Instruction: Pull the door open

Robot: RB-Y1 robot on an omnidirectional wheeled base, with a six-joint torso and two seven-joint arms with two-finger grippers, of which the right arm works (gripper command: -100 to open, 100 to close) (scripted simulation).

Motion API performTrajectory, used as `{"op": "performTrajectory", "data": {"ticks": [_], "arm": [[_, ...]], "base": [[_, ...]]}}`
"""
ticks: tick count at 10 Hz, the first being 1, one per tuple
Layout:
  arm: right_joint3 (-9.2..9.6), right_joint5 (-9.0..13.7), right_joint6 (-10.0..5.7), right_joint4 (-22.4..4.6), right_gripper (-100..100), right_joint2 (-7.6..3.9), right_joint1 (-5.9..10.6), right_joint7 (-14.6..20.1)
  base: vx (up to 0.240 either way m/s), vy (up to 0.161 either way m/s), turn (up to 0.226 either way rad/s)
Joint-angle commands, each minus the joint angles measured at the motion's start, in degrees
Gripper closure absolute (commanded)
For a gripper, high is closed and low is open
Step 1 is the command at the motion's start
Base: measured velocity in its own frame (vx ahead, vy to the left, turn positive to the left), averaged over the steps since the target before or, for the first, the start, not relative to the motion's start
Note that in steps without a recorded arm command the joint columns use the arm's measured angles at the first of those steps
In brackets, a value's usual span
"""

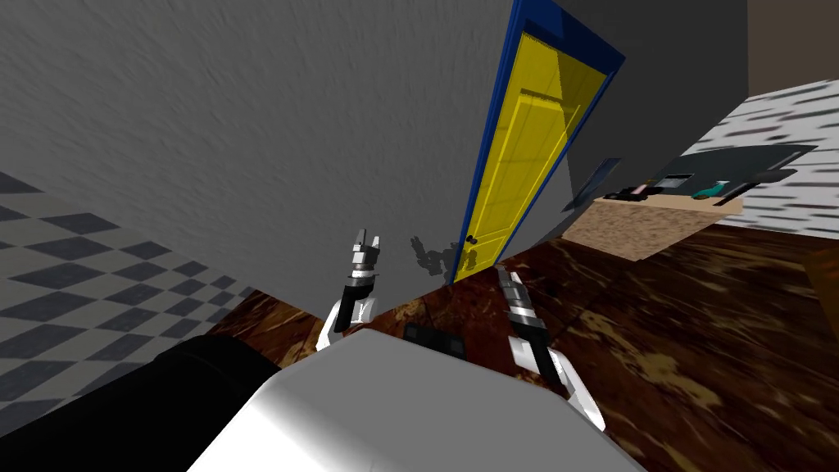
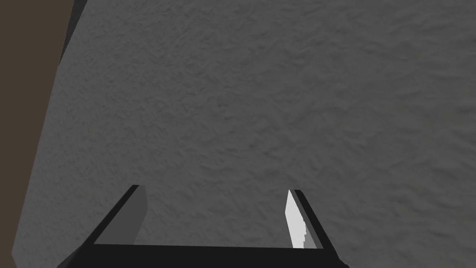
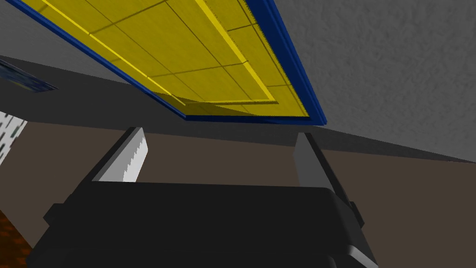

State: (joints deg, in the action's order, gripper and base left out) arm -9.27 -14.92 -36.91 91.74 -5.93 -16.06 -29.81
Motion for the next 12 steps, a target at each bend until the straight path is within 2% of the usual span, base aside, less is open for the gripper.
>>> {"op": "performTrajectory", "data": {"ticks": [1, 12], "arm": [[-0.33, -1.0, -0.66, -2.0, -100, -0.04, 0.72, -1.4], [-2.59, -7.8, -4.97, -14.9, -100, -0.16, 5.25, -9.7]], "base": [[0.067, -0.091, 0.065], [0.070, -0.095, 0.089]]}}
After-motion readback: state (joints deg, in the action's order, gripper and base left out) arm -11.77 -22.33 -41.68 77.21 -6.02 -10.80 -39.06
